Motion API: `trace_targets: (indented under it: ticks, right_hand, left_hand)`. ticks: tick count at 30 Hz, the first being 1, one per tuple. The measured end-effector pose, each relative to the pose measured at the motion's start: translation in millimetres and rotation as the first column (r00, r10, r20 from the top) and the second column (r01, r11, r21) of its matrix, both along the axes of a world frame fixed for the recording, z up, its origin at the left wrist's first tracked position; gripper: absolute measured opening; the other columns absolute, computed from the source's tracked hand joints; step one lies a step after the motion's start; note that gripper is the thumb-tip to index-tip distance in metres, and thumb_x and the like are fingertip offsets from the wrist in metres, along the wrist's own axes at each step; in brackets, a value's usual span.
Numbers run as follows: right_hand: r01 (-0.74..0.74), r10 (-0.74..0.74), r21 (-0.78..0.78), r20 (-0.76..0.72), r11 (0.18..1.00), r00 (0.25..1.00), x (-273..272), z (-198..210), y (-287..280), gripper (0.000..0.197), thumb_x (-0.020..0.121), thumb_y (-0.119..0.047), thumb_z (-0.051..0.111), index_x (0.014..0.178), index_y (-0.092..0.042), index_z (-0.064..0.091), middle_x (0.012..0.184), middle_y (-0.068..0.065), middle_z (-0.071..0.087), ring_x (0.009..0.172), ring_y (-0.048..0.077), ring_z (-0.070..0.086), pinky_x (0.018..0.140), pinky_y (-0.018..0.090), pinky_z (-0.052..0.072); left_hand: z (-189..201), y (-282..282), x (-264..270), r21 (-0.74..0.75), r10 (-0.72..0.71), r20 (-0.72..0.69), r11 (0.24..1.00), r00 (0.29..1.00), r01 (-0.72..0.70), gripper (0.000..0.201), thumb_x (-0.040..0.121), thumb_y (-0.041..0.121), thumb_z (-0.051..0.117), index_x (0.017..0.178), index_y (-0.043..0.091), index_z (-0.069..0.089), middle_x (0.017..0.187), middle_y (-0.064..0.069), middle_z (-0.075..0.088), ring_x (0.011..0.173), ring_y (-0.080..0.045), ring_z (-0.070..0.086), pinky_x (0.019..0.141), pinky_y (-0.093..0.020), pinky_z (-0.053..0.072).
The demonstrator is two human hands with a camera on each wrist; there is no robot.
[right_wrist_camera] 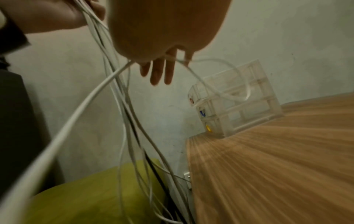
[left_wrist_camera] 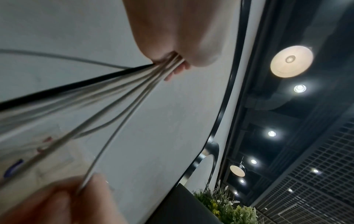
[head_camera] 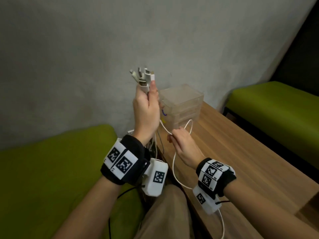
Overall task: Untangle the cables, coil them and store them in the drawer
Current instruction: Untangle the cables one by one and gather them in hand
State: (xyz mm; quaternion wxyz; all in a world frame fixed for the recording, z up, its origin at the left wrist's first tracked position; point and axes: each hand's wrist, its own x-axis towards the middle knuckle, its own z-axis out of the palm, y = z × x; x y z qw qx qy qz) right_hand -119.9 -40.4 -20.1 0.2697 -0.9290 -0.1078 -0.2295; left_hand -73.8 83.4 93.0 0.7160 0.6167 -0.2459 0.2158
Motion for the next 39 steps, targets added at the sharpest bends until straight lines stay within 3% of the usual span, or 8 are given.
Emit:
trace_targets:
  ticks: [7,10,14,17,21,28,33,39]
  right_hand:
    - [0.235,-0.179,-0.281,0.209,0.931,0.961,44,30,58,0.008,0.082,-0.015,0.059,0.089,-0.013,0.060,0.097,0.016,0.055,0.084,0.031,0.051,0.072,0.038,0.042]
    - [0.263,-0.218,-0.210,0.215,0.942,0.952,66,34,76,0.029,0.073,-0.003,0.066,0.100,-0.012,0.061,0.110,0.020,0.054,0.097,0.036,0.053,0.079,0.040,0.047]
    - [0.084,-0.155,-0.332,-0.193,0.940,0.969,79,8,83,0.075,0.079,0.007,0.048,0.142,-0.027,0.027,0.150,0.025,0.015,0.140,0.041,0.013,0.109,0.055,0.024]
    - [-0.120,-0.019,-0.305,-0.415,0.945,0.910,82,4,85,0.051,0.088,-0.013,0.051,0.137,-0.025,0.039,0.149,0.017,0.023,0.136,0.036,0.026,0.104,0.052,0.034]
    - [-0.095,0.068,-0.238,-0.117,0.967,0.991,81,32,103,0.024,0.084,-0.005,0.053,0.105,-0.010,0.063,0.125,0.012,0.051,0.093,0.038,0.060,0.073,0.043,0.050]
    - [-0.278,0.282,-0.114,0.025,0.954,0.959,89,51,122,0.050,0.084,0.003,0.049,0.133,-0.005,0.042,0.149,0.012,0.025,0.100,0.034,0.059,0.077,0.046,0.051]
    - [-0.295,0.301,-0.065,0.313,0.953,0.901,93,72,157,0.064,0.093,-0.011,0.050,0.146,-0.008,0.015,0.156,0.012,0.003,0.142,-0.001,-0.007,0.110,0.014,0.023]
    - [-0.283,0.122,-0.419,-0.371,0.863,0.921,95,40,121,0.036,0.084,-0.004,0.050,0.118,-0.013,0.059,0.132,0.015,0.049,0.118,0.033,0.049,0.089,0.043,0.045]
  left_hand:
    - [18,57,2,-0.103,0.196,-0.004,0.975,0.980,-0.196,0.030,0.086,0.050,0.038,0.070,0.025,0.036,0.045,0.012,0.040,0.042,-0.016,0.034,0.046,-0.038,0.030]
    - [49,89,-2,-0.197,0.327,0.100,0.932,0.940,-0.303,0.027,0.086,0.047,0.039,0.069,0.026,0.036,0.049,0.011,0.037,0.042,-0.019,0.033,0.045,-0.042,0.030]
    - [81,118,-8,-0.235,0.385,0.248,0.914,0.889,-0.330,0.020,0.089,0.040,0.039,0.073,0.027,0.038,0.051,0.012,0.038,0.042,-0.018,0.034,0.045,-0.042,0.030]
    - [70,120,-2,-0.070,0.357,0.235,0.934,0.904,-0.350,0.028,0.089,0.043,0.039,0.074,0.019,0.045,0.051,0.009,0.037,0.041,-0.024,0.035,0.040,-0.044,0.030]
    - [33,114,5,0.061,0.369,0.164,0.922,0.915,-0.382,0.021,0.093,0.035,0.039,0.072,0.031,0.037,0.053,0.005,0.036,0.044,-0.023,0.035,0.044,-0.040,0.029]
    - [17,105,3,0.058,0.375,0.163,0.920,0.912,-0.389,0.015,0.094,0.019,0.042,0.080,0.017,0.046,0.055,0.011,0.041,0.048,-0.005,0.041,0.048,-0.011,0.028]
    - [11,107,2,0.044,0.415,0.147,0.904,0.898,-0.425,0.015,0.094,0.011,0.043,0.093,0.001,0.054,0.066,0.018,0.051,0.060,0.014,0.053,0.057,-0.001,0.034]
    - [9,121,10,0.013,0.437,0.172,0.895,0.883,-0.445,0.028,0.091,0.040,0.036,0.077,0.017,0.042,0.055,0.007,0.039,0.048,-0.020,0.040,0.050,-0.035,0.033]
